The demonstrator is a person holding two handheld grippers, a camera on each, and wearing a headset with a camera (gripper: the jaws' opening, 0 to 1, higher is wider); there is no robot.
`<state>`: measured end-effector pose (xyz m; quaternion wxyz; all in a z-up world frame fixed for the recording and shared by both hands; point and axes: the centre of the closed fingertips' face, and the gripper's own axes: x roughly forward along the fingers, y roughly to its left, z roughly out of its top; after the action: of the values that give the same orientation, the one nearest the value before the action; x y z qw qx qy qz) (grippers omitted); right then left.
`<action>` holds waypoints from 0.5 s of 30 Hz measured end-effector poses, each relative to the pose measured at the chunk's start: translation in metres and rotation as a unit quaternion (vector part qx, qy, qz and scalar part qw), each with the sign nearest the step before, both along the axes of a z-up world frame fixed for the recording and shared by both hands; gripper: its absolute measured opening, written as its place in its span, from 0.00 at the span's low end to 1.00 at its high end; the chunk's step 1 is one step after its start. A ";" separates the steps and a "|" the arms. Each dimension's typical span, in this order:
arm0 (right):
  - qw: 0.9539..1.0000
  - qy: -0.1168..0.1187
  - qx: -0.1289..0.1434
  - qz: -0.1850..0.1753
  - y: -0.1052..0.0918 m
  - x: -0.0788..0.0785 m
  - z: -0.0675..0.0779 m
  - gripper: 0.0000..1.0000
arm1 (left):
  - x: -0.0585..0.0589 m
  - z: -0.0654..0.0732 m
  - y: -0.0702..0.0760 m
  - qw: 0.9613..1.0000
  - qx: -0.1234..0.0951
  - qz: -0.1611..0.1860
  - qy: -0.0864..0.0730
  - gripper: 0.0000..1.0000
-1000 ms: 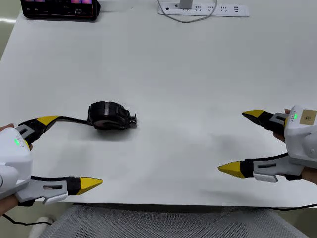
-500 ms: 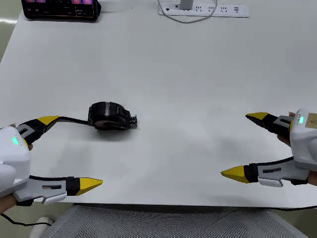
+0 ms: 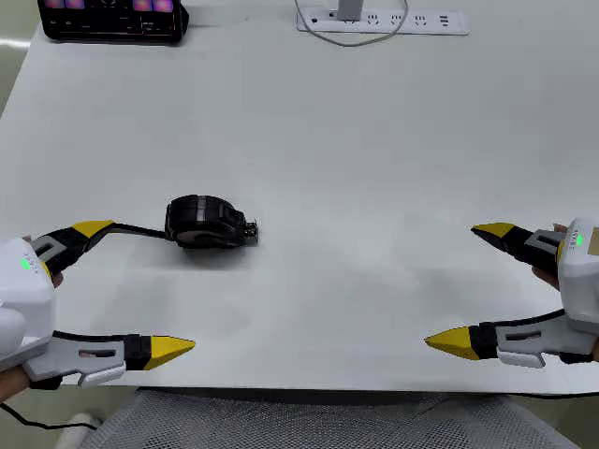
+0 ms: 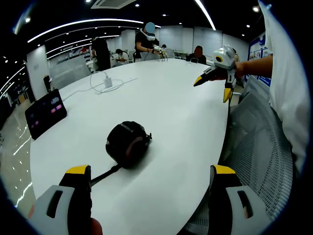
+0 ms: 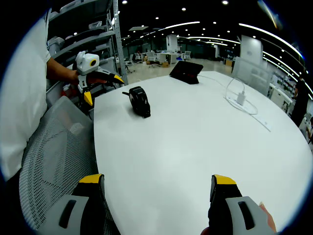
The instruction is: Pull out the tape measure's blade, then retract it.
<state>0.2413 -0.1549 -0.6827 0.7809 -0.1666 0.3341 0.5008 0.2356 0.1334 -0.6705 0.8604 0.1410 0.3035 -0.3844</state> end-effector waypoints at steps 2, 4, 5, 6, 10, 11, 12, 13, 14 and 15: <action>1.000 0.002 0.000 0.001 0.001 -0.001 0.000 0.88 | 0.000 0.000 0.001 1.000 0.001 0.000 -0.002 0.99; 1.000 0.004 -0.001 0.002 0.002 -0.002 -0.001 0.88 | 0.000 0.002 0.000 1.000 -0.006 -0.002 -0.006 0.98; 1.000 0.005 -0.003 0.003 0.001 -0.003 -0.001 0.88 | 0.001 0.003 0.000 1.000 -0.003 -0.001 -0.012 0.96; 1.000 0.005 -0.002 0.003 0.001 -0.003 -0.001 0.88 | 0.001 0.003 0.000 1.000 -0.001 -0.003 -0.012 0.95; 1.000 0.007 -0.002 0.003 0.001 -0.004 -0.001 0.88 | 0.000 0.000 0.001 1.000 -0.001 0.000 -0.003 0.93; 1.000 0.007 -0.002 0.003 0.001 -0.004 -0.001 0.87 | 0.000 0.000 0.001 1.000 -0.001 0.002 -0.003 0.94; 1.000 0.007 -0.002 0.003 0.001 -0.004 -0.001 0.87 | -0.001 0.000 0.001 1.000 -0.003 0.001 0.001 0.95; 1.000 0.007 -0.002 0.004 0.002 -0.004 0.000 0.87 | -0.001 0.000 0.000 1.000 -0.003 0.001 0.000 0.96; 1.000 0.007 -0.002 0.004 0.002 -0.004 0.000 0.87 | -0.001 0.000 0.000 1.000 -0.002 0.001 -0.002 0.97; 1.000 0.007 -0.002 0.004 0.002 -0.004 0.000 0.87 | -0.001 0.000 0.000 1.000 -0.001 0.000 -0.001 0.97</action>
<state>0.2376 -0.1528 -0.6829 0.7763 -0.1662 0.3398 0.5043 0.2346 0.1338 -0.6709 0.8608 0.1406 0.3017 -0.3849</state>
